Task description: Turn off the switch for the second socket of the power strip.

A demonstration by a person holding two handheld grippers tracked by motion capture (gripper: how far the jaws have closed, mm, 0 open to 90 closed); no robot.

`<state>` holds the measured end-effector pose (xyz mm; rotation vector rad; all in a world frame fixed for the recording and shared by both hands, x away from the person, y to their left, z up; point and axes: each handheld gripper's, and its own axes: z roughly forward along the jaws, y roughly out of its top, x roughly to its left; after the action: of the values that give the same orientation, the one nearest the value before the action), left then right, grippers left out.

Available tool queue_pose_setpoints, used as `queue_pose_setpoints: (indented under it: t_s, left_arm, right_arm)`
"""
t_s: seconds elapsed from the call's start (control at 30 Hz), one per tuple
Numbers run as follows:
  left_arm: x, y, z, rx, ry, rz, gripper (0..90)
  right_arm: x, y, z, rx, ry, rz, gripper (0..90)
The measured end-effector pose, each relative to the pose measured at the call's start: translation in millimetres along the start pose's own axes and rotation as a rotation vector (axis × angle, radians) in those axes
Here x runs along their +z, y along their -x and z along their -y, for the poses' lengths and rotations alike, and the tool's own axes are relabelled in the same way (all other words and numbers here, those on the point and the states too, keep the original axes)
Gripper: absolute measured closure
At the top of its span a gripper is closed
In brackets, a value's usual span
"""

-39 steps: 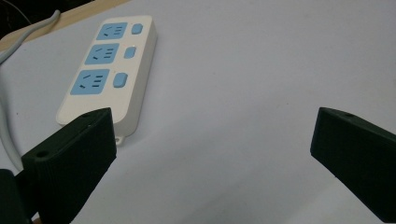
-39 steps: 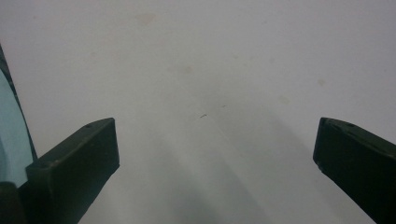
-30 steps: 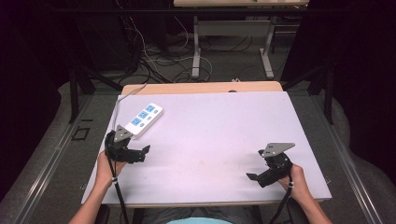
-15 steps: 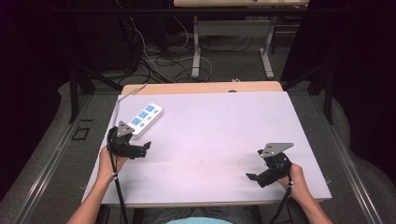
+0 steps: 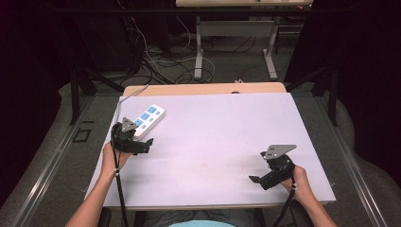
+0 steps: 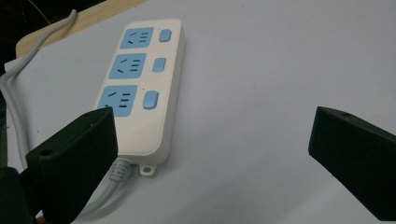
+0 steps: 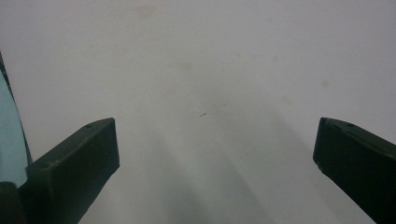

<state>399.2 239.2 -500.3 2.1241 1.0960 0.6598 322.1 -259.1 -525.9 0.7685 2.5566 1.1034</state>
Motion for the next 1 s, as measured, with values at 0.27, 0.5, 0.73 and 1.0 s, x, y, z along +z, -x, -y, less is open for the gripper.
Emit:
queue_pose_setpoints:
  t_s: [0.27,0.5,0.73,1.0]
  left_arm:
    - [7.3,-6.2,-4.2,-0.023,0.003,-0.008,1.3]
    - [14.3,-12.3,-9.3,-0.033,0.003,-0.006,1.2]
    - [21.5,-20.1,-14.0,-0.041,-0.002,-0.02,1.5]
    - [29.4,-28.2,-19.9,-0.072,-0.005,-0.025,1.6]
  right_arm:
    - [-0.5,0.0,0.0,-0.002,-0.013,-0.001,0.0]
    - [0.1,-0.4,-0.2,-0.002,-0.015,0.004,0.0]
    - [0.8,-0.3,-0.2,0.003,-0.016,0.007,0.0]
    - [0.7,-0.5,-0.4,-0.004,-0.019,-0.003,0.0]
